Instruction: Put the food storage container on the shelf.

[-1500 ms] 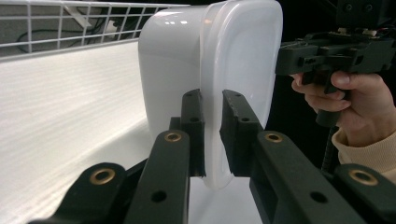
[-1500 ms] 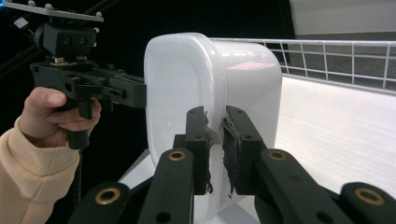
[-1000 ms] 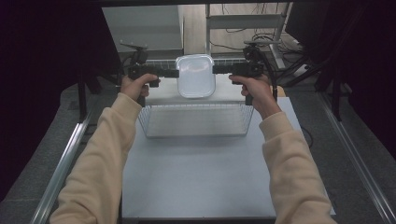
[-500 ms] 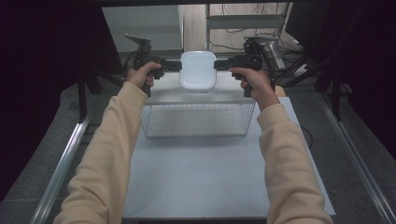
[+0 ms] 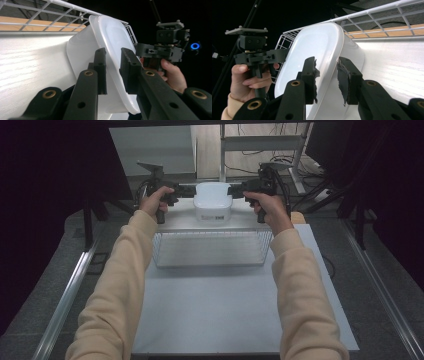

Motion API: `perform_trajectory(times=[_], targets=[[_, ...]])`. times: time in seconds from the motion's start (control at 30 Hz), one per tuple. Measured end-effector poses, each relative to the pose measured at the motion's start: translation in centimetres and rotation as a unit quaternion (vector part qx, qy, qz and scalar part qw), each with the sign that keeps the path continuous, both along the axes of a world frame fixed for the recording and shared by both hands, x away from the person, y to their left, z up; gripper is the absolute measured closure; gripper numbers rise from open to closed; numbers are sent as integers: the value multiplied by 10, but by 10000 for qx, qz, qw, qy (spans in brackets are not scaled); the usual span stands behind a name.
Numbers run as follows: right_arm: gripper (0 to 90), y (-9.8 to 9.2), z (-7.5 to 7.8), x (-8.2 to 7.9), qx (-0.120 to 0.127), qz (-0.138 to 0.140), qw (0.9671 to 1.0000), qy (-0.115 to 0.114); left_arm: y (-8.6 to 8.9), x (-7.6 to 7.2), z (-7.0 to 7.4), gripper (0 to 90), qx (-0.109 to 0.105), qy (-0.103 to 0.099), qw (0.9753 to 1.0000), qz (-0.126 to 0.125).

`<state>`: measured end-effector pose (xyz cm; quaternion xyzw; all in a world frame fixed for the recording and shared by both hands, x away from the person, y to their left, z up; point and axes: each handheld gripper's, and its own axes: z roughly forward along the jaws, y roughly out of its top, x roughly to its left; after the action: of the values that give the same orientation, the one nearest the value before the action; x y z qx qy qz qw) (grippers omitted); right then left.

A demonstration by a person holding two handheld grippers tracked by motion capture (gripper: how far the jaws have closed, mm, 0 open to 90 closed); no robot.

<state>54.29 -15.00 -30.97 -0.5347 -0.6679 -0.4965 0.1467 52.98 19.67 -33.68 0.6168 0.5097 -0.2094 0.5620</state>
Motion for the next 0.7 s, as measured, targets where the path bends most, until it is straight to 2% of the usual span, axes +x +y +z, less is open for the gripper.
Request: perform_trajectory(times=[0.13,0.17,0.2,0.23,0.27,0.3,0.33,0.37,0.4,0.47,0.57,0.6,0.7], targets=[[670,1,0,-1,-16,-31,10000,-5,0,-1,0,756,31,-33,10000,4],[630,1,0,-1,-9,-31,10000,-7,-1,-1,1,750,69,-60,10000,-1],[486,3,1,-2,103,-19,9999,-38,-2,-2,2,671,170,-107,9998,-2],[486,3,1,-2,103,-19,9999,-38,-3,-3,3,671,238,-189,9995,20],[433,4,2,-3,155,-75,9998,-45,-5,-5,4,623,302,-256,9992,62],[332,7,4,-5,262,-173,9994,-141,-6,-8,6,489,408,-407,9982,163],[332,7,4,-5,262,-173,9994,-141,-6,-8,6,450,408,-407,9982,163],[315,8,5,-7,250,-173,9994,-189,-6,-11,8,450,512,-535,9970,240],[288,9,7,-9,171,-213,9993,-255,-6,-13,10,405,555,-631,9960,291],[251,12,11,-13,-3,-275,9990,-361,-5,-17,13,344,538,-743,9950,396],[209,12,14,-19,-184,-310,9981,-490,-3,-24,17,267,668,-925,9924,455],[181,12,17,-24,-187,-322,9971,-660,-3,-27,19,237,735,-983,9914,462],[168,10,20,-29,-203,-295,9962,-792,-3,-39,23,217,1067,-1209,9855,524]])
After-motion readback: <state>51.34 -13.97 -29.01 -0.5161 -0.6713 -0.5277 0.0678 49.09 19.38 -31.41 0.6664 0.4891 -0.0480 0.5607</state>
